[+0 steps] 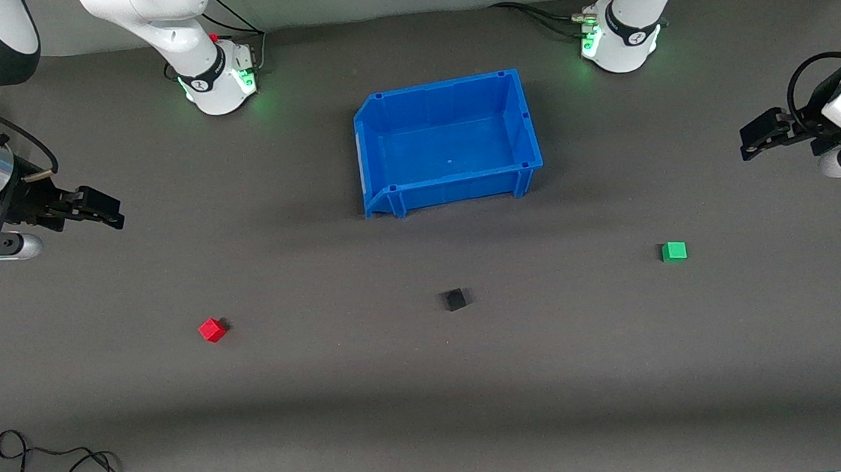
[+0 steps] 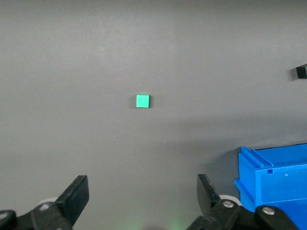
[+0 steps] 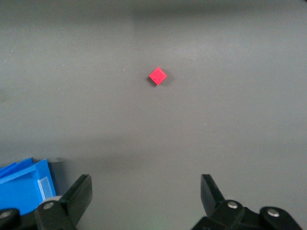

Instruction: Attach green and red cubes to black cube

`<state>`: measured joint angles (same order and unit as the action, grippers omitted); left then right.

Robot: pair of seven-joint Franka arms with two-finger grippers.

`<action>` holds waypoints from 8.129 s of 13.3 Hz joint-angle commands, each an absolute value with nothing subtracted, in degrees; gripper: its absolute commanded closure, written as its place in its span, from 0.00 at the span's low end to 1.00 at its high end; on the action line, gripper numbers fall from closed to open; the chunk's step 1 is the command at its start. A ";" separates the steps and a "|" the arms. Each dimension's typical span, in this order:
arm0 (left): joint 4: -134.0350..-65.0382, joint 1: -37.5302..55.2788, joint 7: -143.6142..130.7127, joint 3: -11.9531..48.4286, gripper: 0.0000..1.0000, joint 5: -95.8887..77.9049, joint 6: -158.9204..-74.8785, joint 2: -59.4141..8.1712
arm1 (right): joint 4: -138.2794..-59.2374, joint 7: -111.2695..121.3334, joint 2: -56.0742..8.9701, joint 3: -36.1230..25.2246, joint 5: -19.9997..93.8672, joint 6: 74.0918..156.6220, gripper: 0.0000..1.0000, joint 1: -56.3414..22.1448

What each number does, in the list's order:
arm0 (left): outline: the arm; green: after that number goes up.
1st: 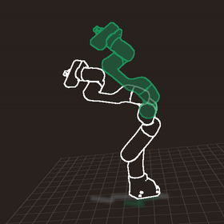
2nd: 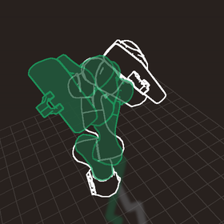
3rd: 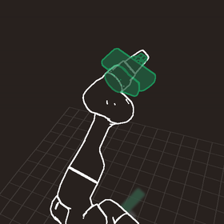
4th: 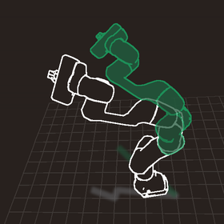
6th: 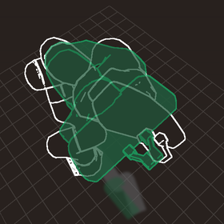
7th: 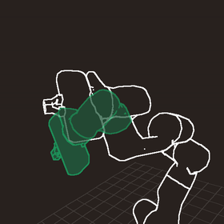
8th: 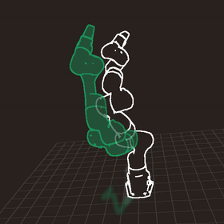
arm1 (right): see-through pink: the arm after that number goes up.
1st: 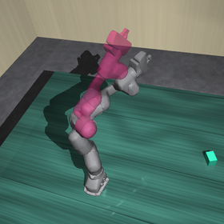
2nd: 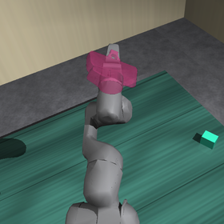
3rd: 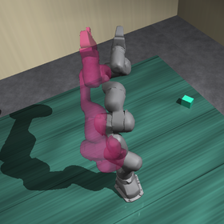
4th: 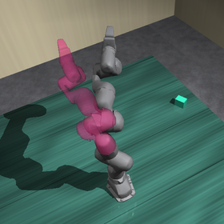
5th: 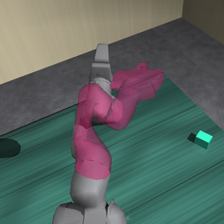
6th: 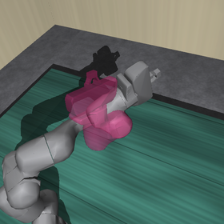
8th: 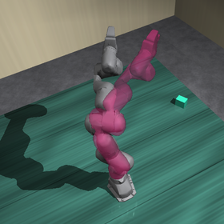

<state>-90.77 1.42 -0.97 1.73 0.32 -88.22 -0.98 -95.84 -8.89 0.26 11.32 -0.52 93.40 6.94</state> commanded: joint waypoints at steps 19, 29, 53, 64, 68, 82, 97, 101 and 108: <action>-92.19 -8.43 -55.24 0.09 0.00 -15.73 -84.63 -1.76 | -94.39 -9.67 -0.62 10.90 -0.62 92.99 0.00 6.50; -110.01 -13.27 -74.45 0.09 0.00 -25.66 -102.27 -3.69 | -93.87 -10.98 -6.67 10.72 0.87 100.28 0.01 7.55; -120.67 -12.57 -39.29 1.49 0.00 -43.95 -134.74 -27.24 | -109.34 30.67 -30.40 10.02 -3.68 144.56 0.00 9.58; -114.19 -11.52 -44.80 1.49 0.86 -43.60 -129.39 -27.33 | -111.62 30.41 -35.24 10.11 -7.21 154.68 0.07 8.96; -107.32 -4.07 -56.84 1.49 0.87 -43.68 -126.12 -28.04 | -111.71 30.41 -35.77 10.11 -7.21 154.95 0.31 9.05; -94.92 29.17 -96.14 1.49 0.87 -45.44 -153.53 -42.09 | -111.80 29.53 -35.68 10.11 -6.33 155.04 0.84 10.72; -94.84 35.07 -98.88 1.41 0.87 -40.61 -154.60 -43.33 | -110.92 -25.16 -34.72 10.20 4.66 154.16 1.00 -0.69; -93.78 35.94 -98.88 1.49 0.80 -40.43 -156.09 -43.94 | -110.04 -54.06 -34.72 10.02 4.66 153.54 1.00 -8.32; -91.32 36.65 -98.79 1.41 0.00 -38.85 -156.01 -46.14 | -103.54 -110.94 -36.74 10.02 4.39 152.84 1.00 -18.19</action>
